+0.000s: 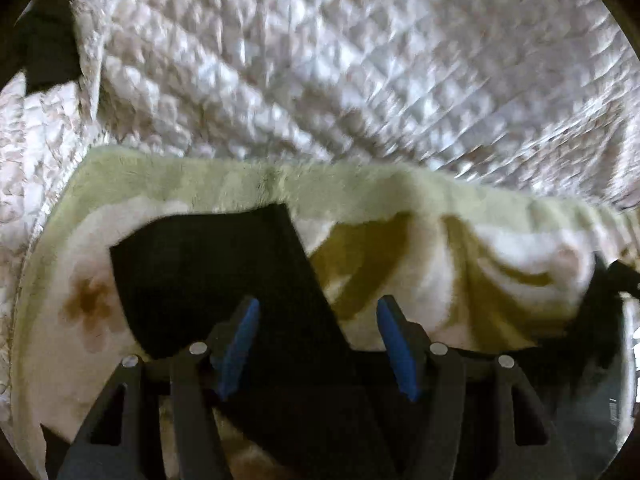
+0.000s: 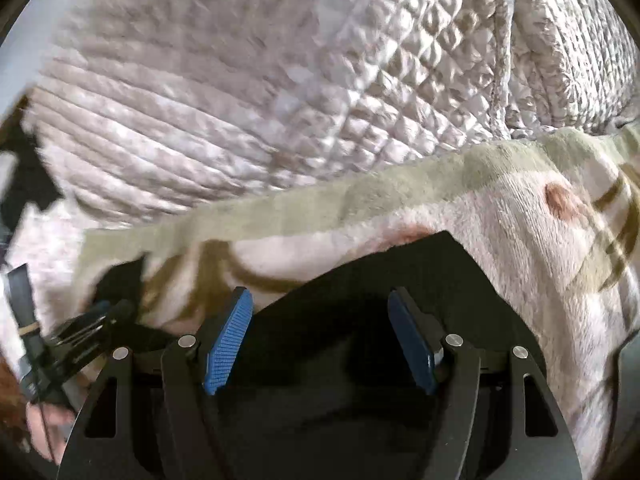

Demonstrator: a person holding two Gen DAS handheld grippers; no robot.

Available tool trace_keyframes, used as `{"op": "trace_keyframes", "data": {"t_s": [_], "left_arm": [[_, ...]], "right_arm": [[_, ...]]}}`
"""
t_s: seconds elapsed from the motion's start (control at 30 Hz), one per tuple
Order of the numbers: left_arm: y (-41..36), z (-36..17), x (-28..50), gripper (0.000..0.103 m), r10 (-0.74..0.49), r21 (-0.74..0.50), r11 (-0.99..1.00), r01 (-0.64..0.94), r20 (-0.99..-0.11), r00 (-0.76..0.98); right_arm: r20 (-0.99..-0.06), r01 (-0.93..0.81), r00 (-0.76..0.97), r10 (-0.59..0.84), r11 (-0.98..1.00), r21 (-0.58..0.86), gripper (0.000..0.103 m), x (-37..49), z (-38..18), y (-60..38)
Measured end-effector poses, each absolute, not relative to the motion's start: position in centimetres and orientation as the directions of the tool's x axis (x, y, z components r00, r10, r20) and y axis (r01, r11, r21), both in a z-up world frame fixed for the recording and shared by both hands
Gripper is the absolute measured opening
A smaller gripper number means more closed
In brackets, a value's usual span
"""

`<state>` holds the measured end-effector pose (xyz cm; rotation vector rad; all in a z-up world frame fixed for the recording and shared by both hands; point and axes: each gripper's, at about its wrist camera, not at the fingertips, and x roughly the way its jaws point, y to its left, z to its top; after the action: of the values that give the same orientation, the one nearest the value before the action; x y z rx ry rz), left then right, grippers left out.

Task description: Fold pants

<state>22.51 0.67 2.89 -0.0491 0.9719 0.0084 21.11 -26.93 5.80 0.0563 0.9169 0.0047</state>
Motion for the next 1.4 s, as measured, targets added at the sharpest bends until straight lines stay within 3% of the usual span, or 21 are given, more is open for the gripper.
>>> {"op": "trace_keyframes", "data": {"t_s": [0.1, 0.17, 0.2, 0.23, 0.27, 0.33, 0.6, 0.77, 0.83, 0.97, 1.07, 1.1, 1.2, 1.27, 1.3, 1.33, 1.4], "left_arm": [[0.0, 1.0, 22.9, 0.061, 0.032, 0.027, 0.999, -0.016, -0.832, 0.553], [-0.7, 0.9, 22.5, 0.044, 0.065, 0.078, 0.997, -0.003, -0.812, 0.580], [-0.8, 1.0, 22.4, 0.030, 0.057, 0.071, 0.997, 0.002, -0.810, 0.584], [-0.7, 1.2, 22.1, 0.010, 0.048, 0.058, 0.998, -0.001, -0.805, 0.592], [-0.5, 1.5, 22.0, 0.006, 0.033, 0.038, 0.999, -0.005, -0.802, 0.596], [0.3, 2.4, 21.5, 0.004, 0.006, -0.013, 1.000, -0.028, -0.790, 0.613], [6.3, 9.8, 14.5, 0.004, -0.072, -0.255, 0.957, -0.137, -0.667, 0.742], [8.9, 11.0, 6.0, 0.002, -0.080, -0.322, 0.932, -0.167, -0.631, 0.772], [9.4, 10.1, 2.4, 0.002, -0.079, -0.330, 0.927, -0.179, -0.637, 0.766], [10.2, 6.0, -1.6, 0.003, -0.060, -0.292, 0.929, -0.225, -0.721, 0.691], [11.6, 3.1, -2.7, 0.003, -0.078, -0.309, 0.914, -0.262, -0.768, 0.636], [12.3, 2.5, -2.9, 0.004, -0.102, -0.343, 0.895, -0.284, -0.778, 0.620], [13.1, 2.4, -3.0, 0.007, -0.136, -0.390, 0.877, -0.280, -0.761, 0.635], [13.4, 2.7, -2.8, 0.027, -0.146, -0.406, 0.874, -0.266, -0.743, 0.653], [13.4, 2.7, -2.8, 0.045, -0.151, -0.416, 0.870, -0.266, -0.736, 0.660], [13.4, 2.8, -2.8, 0.054, -0.157, -0.430, 0.863, -0.264, -0.726, 0.669], [13.6, 2.6, -3.0, 0.061, -0.181, -0.458, 0.851, -0.256, -0.714, 0.677]], "right_arm": [[-0.849, 0.006, 0.528, -0.021, 1.000, -0.021, 0.070, 23.2, 2.6, -25.9], [-0.867, 0.012, 0.496, -0.053, 0.998, -0.054, 0.050, 23.6, 0.3, -26.1], [-0.860, 0.020, 0.507, -0.054, 0.998, -0.051, 0.038, 23.4, -0.3, -26.4], [-0.848, 0.025, 0.528, -0.044, 0.999, -0.036, 0.033, 23.1, -0.2, -26.8], [-0.838, 0.031, 0.545, -0.030, 0.999, -0.015, 0.028, 22.7, 0.0, -27.0], [-0.812, 0.040, 0.583, 0.016, 0.998, 0.049, 0.017, 21.8, 1.1, -27.7], [-0.661, 0.060, 0.730, 0.173, 0.947, 0.314, 0.014, 11.4, 7.2, -31.7], [-0.634, 0.083, 0.748, 0.196, 0.920, 0.382, 0.013, 3.1, 6.3, -33.4], [-0.654, 0.121, 0.734, 0.182, 0.913, 0.390, 0.002, -0.6, 4.5, -34.0], [-0.748, 0.209, 0.647, 0.152, 0.907, 0.365, 0.002, -3.7, 0.4, -35.5], [-0.754, 0.231, 0.635, 0.168, 0.890, 0.393, 0.006, -4.5, -0.4, -36.3], [-0.749, 0.235, 0.640, 0.171, 0.885, 0.402, 0.011, -4.8, -0.4, -36.5], [-0.711, 0.239, 0.670, 0.212, 0.845, 0.478, 0.044, -5.2, -0.3, -37.0], [-0.676, 0.220, 0.690, 0.258, 0.816, 0.535, 0.049, -5.3, -0.5, -37.3], [-0.669, 0.220, 0.695, 0.262, 0.809, 0.545, 0.050, -5.5, -0.5, -37.6], [-0.659, 0.225, 0.702, 0.270, 0.794, 0.564, 0.050, -5.7, -0.6, -37.8], [-0.635, 0.221, 0.715, 0.291, 0.768, 0.601, 0.050, -6.2, -0.6, -38.1]]}}
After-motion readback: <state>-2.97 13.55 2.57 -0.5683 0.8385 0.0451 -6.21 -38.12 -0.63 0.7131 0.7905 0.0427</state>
